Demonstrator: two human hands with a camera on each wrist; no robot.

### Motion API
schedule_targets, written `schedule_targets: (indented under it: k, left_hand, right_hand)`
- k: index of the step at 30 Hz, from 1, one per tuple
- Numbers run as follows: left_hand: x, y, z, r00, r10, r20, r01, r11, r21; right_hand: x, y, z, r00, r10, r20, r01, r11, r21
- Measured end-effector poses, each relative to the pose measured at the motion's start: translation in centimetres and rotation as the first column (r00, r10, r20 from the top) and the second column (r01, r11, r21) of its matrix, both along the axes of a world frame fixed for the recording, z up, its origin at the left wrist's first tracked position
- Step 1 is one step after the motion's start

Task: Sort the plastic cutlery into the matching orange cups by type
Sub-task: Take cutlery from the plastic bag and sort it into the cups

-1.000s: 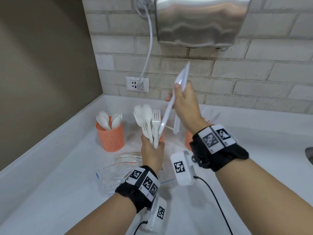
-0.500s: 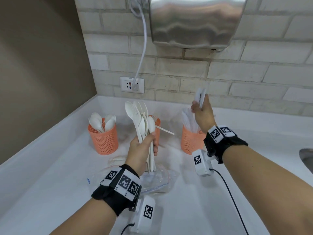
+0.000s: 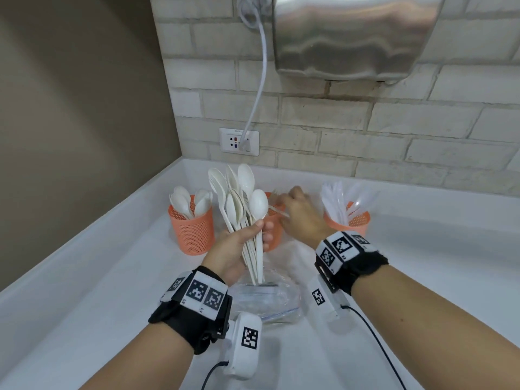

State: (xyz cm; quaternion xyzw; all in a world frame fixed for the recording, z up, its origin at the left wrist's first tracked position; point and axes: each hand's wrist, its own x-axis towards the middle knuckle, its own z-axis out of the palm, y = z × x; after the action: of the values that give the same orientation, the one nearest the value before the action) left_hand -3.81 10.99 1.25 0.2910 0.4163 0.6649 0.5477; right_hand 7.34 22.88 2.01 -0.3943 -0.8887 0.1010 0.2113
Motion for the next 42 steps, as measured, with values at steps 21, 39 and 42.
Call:
schedule_targets:
  k: [21, 39, 42]
  left_hand:
    - [0.2, -1.2, 0.9, 0.999, 0.037, -0.015, -0.035, 0.993, 0.117]
    - [1.1, -1.0, 0.8, 0.943, 0.222, -0.249, -0.185, 0.969, 0.162]
    - [1.2, -1.0, 0.6, 0.935, 0.233, -0.269, -0.180, 0.962, 0.206]
  right_hand:
    - [0.6, -8.4, 0.6, 0.662, -0.140, -0.737, -0.455, 0.707, -0.542]
    - [-0.2, -10.1, 2.5, 0.710, 0.099, -0.697, -0.220, 0.972, -0.087]
    - [-1.1, -10.1, 3.6, 0.705, 0.120, -0.699, -0.243, 0.967, -0.079]
